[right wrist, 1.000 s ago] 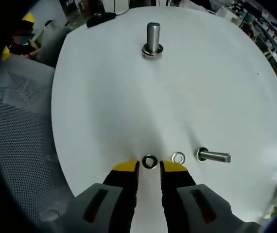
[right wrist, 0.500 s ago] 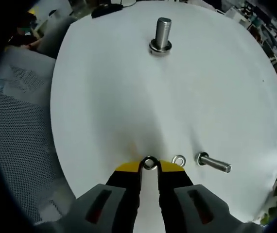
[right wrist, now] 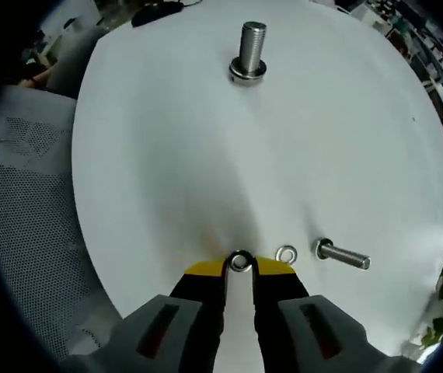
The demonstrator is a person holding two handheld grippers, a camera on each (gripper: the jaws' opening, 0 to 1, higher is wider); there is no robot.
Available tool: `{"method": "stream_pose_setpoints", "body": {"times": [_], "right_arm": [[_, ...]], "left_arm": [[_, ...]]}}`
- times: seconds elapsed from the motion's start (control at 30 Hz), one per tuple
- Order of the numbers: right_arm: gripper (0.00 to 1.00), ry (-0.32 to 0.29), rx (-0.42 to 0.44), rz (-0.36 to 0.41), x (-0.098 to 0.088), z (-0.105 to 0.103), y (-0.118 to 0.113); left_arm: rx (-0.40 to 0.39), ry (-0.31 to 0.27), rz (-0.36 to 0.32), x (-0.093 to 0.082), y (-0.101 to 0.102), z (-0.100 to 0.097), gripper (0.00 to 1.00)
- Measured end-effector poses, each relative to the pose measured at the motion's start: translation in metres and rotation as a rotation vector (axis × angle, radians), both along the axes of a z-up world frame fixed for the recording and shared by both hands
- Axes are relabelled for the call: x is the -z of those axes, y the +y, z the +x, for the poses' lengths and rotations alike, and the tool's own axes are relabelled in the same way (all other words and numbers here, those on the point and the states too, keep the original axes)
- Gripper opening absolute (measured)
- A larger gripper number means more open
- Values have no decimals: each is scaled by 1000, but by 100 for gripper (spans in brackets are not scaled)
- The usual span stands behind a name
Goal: Place the washer onto the threaded stud by aligning its center hole with the stud, sliding it down to the base, and recovering from edge contact or off-axis alignment until the washer reaches the visible bottom stop.
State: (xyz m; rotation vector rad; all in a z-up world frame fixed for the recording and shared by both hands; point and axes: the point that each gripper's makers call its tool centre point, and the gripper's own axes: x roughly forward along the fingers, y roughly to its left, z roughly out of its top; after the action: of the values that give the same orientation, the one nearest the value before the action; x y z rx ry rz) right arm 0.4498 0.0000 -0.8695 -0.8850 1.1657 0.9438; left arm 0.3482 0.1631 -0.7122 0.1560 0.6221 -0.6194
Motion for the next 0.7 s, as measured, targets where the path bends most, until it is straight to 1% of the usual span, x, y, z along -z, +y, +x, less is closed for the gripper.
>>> {"method": "stream_pose_setpoints", "body": {"times": [0.1,0.2,0.3,0.37,0.47,0.53,0.57,0.6,0.7], "right_arm": [[15,-17,19,45,0,1,-1],[15,-21,62,93,0,2,-2],[14,-33,82,120,-1,2,-3],[14,-37,110,135,-2,2,-4],[14,-42,130,136,-2,2,-9],[14,-51,183,180,-8,4,-9],[14,-51,197,189,-9,5,-10],[14,-55,214,201,-15,7,-13],[14,-71,221,205,-21,11,-19]], "left_arm": [[-3,-2,-3,-1,0,0,25],[-5,-3,-2,-1,1,1,25],[-6,-3,1,-1,1,1,25],[-6,-3,2,-1,1,1,25],[-3,-2,4,-1,0,1,25],[-1,-1,6,0,0,0,25],[1,-1,7,0,0,0,25],[2,-1,7,0,-1,0,25],[-2,2,7,0,0,1,25]]}}
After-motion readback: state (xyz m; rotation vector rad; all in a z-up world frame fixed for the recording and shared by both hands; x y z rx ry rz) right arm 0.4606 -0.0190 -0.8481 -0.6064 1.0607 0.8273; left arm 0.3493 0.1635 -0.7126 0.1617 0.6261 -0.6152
